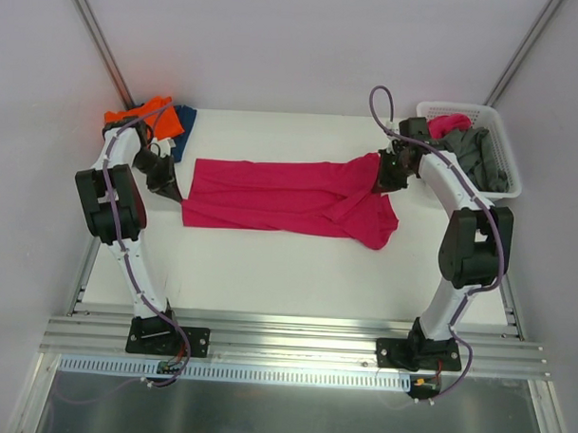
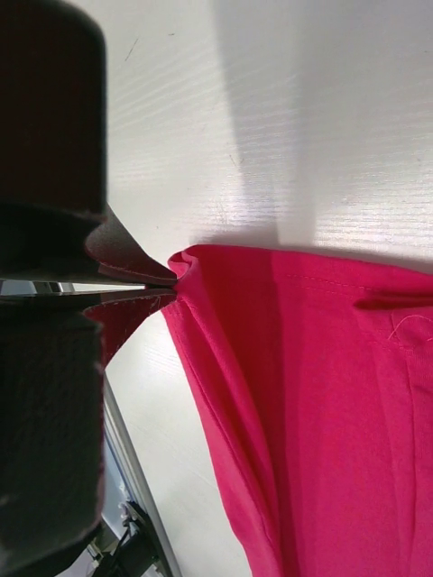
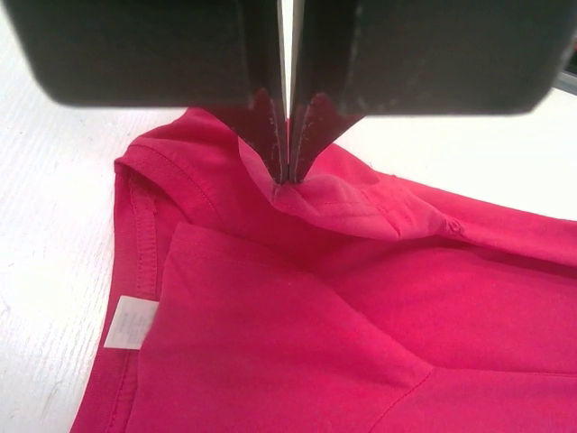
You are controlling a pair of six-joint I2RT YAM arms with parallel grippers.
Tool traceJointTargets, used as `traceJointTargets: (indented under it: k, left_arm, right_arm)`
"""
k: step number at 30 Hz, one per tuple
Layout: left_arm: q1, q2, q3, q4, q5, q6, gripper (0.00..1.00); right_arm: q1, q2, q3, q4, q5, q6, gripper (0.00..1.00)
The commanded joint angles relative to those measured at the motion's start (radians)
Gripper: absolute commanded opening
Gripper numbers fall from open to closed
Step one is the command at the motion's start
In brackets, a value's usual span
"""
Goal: Fold and stack the t-shirts
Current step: Fold the tshirt
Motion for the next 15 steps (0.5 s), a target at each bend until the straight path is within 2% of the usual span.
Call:
traceJointTargets:
  k: [1, 15]
  left_arm:
    - [0.002, -0.002, 0.032, -0.015, -0.021, 0.028, 0.0]
    - [-0.011, 0.007, 0.078, -0.018, -0.004, 0.055, 0.0]
  right_arm:
    - [-0.005, 0.009, 0.057, -0.002, 0.018, -0.022, 0.01]
    - [-0.019, 0.005, 0.086, 0.004, 0.009, -0.028, 0.0]
